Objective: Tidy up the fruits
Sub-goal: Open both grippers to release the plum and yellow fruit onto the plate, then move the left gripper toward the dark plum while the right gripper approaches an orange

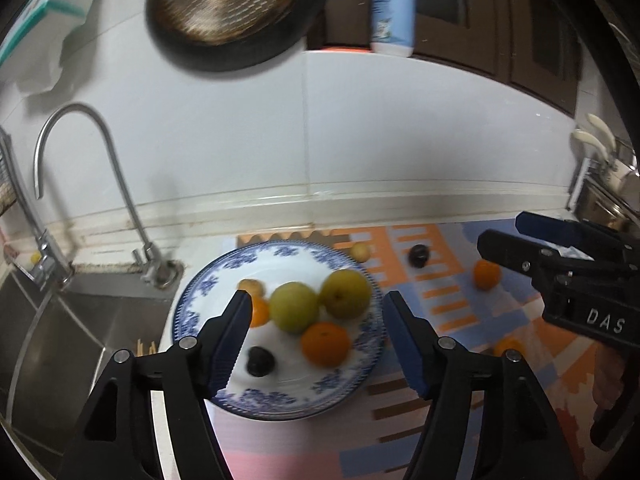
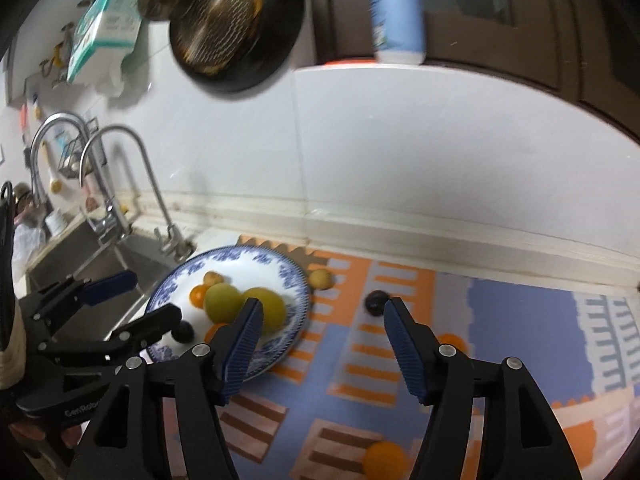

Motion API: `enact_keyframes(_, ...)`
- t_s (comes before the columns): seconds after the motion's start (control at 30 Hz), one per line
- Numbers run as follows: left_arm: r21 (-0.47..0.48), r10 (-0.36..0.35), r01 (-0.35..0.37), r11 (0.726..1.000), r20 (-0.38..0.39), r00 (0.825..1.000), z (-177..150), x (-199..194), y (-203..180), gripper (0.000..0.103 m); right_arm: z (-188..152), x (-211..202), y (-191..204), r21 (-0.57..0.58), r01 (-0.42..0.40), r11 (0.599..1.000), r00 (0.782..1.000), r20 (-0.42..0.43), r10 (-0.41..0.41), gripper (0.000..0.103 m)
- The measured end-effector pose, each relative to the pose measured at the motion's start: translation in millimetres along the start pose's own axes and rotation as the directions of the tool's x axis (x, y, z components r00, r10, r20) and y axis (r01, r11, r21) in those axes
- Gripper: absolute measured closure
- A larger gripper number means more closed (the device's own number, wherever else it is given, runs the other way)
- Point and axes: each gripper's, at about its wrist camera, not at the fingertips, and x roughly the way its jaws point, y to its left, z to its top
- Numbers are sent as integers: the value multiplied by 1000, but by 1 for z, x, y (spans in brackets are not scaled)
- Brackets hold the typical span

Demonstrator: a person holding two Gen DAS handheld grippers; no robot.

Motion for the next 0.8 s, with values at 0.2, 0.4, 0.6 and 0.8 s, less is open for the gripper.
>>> enact_keyframes(0.2,38,-46,45,998,8,999,2,-4,-22,34,-5,-23,-21,36,71,997,997,23,-72,39)
enact_keyframes(0.4,76,-74,73,994,10,997,3,-5,-41,33,-16,-35,-38,56,119,991,993,8,-120,39)
enact_keyframes(0.6,115,-100,99,988,-1,995,6,5,-56,32,-23,-38,-54,76,166,983,986,-10,-166,39)
enact_keyframes(0.8,138,-121,120,983,-2,993,11,20,-67,32,-26,-35,-71,91,192,977,981,-26,-191,39)
